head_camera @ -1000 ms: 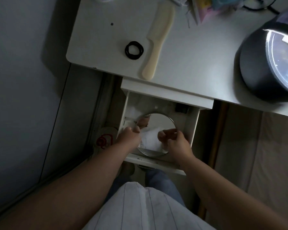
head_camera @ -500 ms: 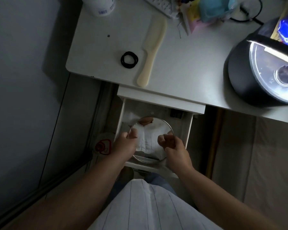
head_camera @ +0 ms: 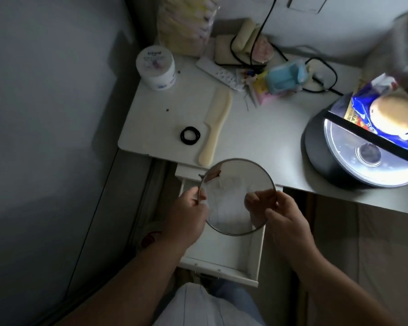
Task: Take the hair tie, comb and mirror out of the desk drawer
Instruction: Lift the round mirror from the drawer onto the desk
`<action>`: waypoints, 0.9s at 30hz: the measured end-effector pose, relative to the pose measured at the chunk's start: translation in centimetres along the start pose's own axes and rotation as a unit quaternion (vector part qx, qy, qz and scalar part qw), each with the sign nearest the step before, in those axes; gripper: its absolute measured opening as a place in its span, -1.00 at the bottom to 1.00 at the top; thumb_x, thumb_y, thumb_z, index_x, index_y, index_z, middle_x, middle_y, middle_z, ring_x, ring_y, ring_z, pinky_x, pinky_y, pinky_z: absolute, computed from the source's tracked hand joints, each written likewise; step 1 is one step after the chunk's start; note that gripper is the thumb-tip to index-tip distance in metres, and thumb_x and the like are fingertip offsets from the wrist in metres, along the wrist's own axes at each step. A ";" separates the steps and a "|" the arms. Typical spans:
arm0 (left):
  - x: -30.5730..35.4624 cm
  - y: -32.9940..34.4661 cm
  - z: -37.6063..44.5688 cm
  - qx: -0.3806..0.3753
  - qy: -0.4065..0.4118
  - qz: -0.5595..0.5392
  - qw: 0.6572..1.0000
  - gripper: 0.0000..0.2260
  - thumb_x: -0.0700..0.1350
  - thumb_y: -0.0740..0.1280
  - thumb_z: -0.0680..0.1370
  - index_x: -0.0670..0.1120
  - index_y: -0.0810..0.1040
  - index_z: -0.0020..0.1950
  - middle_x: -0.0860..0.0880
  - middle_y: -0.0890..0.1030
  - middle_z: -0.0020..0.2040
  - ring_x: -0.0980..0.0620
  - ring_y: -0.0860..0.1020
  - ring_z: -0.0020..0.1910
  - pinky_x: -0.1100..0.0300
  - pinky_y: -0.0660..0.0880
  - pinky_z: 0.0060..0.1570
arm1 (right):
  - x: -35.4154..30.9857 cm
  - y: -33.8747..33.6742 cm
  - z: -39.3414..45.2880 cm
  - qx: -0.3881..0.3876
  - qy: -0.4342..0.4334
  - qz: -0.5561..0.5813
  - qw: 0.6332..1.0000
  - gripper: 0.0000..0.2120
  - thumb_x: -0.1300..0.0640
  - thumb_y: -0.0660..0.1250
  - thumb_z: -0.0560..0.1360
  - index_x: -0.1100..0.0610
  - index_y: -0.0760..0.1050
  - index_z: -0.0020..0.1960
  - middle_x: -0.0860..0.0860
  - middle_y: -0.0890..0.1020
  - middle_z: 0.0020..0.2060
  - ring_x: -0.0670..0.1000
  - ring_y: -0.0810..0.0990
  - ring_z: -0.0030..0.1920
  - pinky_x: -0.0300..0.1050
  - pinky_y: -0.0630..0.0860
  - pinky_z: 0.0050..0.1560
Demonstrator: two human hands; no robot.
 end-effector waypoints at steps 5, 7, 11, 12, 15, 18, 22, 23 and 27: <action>4.5 0.6 1.5 0.009 0.034 0.000 0.999 -0.73 -0.15 0.20 0.54 0.01 0.53 0.21 -0.04 0.61 -0.12 0.02 0.54 -0.22 0.19 0.41 -0.28 | -4.6 -1.7 3.0 0.033 -0.053 0.036 0.997 -0.81 0.27 0.20 0.23 0.24 0.47 -0.17 0.26 0.61 -0.23 0.19 0.62 -0.16 0.16 0.54 0.02; 5.6 0.9 2.5 0.011 0.031 0.022 0.999 -0.62 -0.15 0.20 0.52 0.00 0.45 0.34 -0.09 0.62 0.17 -0.10 0.58 0.10 0.10 0.51 0.04 | -5.8 -2.2 4.1 0.038 -0.057 0.029 0.997 -0.84 0.28 0.19 0.26 0.26 0.43 -0.17 0.25 0.59 -0.27 0.16 0.60 -0.23 0.13 0.53 -0.08; 7.8 1.6 4.5 0.008 0.029 0.027 0.999 -0.54 -0.18 0.22 0.49 -0.04 0.39 0.41 -0.09 0.49 0.36 -0.11 0.47 0.29 0.02 0.46 0.27 | -7.9 -2.9 5.7 0.048 -0.059 0.015 0.997 -0.86 0.40 0.21 0.39 0.18 0.38 -0.18 0.01 0.52 -0.41 -0.07 0.51 -0.40 -0.18 0.44 -0.27; 8.1 1.8 5.2 0.006 0.026 0.029 0.999 -0.55 -0.20 0.23 0.48 -0.06 0.41 0.38 -0.10 0.51 0.33 -0.12 0.49 0.26 -0.03 0.48 0.25 | -8.2 -2.9 6.1 0.050 -0.056 0.010 0.997 -0.86 0.41 0.21 0.39 0.20 0.38 -0.18 0.02 0.50 -0.41 -0.05 0.49 -0.39 -0.16 0.43 -0.26; 8.7 2.4 7.0 0.001 0.024 0.037 0.999 -0.65 -0.21 0.22 0.41 -0.11 0.54 0.18 -0.13 0.61 0.17 -0.17 0.56 0.13 -0.12 0.54 0.16 | -8.6 -2.7 7.3 0.054 -0.038 -0.013 0.998 -0.83 0.41 0.22 0.33 0.16 0.36 -0.25 0.07 0.46 -0.38 -0.01 0.45 -0.36 -0.13 0.40 -0.30; 8.6 2.8 8.7 0.007 0.023 0.041 0.999 -0.73 -0.20 0.19 0.34 -0.15 0.59 -0.03 -0.21 0.66 -0.01 -0.23 0.61 0.03 -0.16 0.57 0.08 | -8.7 -2.9 8.3 0.064 -0.026 -0.024 0.997 -0.80 0.41 0.22 0.33 0.13 0.33 -0.30 0.01 0.45 -0.44 -0.03 0.42 -0.39 -0.13 0.38 -0.30; 8.9 3.1 9.7 0.013 0.025 0.045 0.999 -0.78 -0.22 0.18 0.33 -0.22 0.56 -0.14 -0.26 0.66 -0.07 -0.27 0.62 0.00 -0.15 0.57 0.06 | -8.6 -3.0 9.4 0.065 -0.012 -0.033 0.997 -0.81 0.41 0.20 0.32 0.13 0.37 -0.25 -0.11 0.49 -0.63 -0.07 0.46 -0.46 -0.16 0.40 -0.27; 9.1 3.2 9.8 0.013 0.025 0.048 0.998 -0.80 -0.23 0.19 0.35 -0.23 0.56 -0.14 -0.27 0.65 -0.07 -0.27 0.61 0.00 -0.14 0.57 0.06 | -8.6 -3.0 9.5 0.063 -0.010 -0.042 0.997 -0.82 0.41 0.20 0.33 0.14 0.38 -0.23 -0.13 0.49 -0.67 -0.12 0.46 -0.53 -0.21 0.40 -0.32; 9.1 3.3 10.5 0.008 0.025 0.052 0.998 -0.79 -0.24 0.19 0.37 -0.24 0.56 -0.10 -0.26 0.64 -0.06 -0.27 0.60 0.02 -0.13 0.57 0.08 | -8.7 -3.1 9.9 0.068 -0.008 -0.055 0.996 -0.81 0.42 0.20 0.38 0.14 0.35 -0.26 -0.09 0.50 -0.60 -0.24 0.47 -0.60 -0.37 0.39 -0.51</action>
Point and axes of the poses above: each hand's wrist, its own z-axis towards the middle knuckle, its own y-axis out of the palm, x = y × z, the point moved 9 cm from there along z, towards the middle knuckle
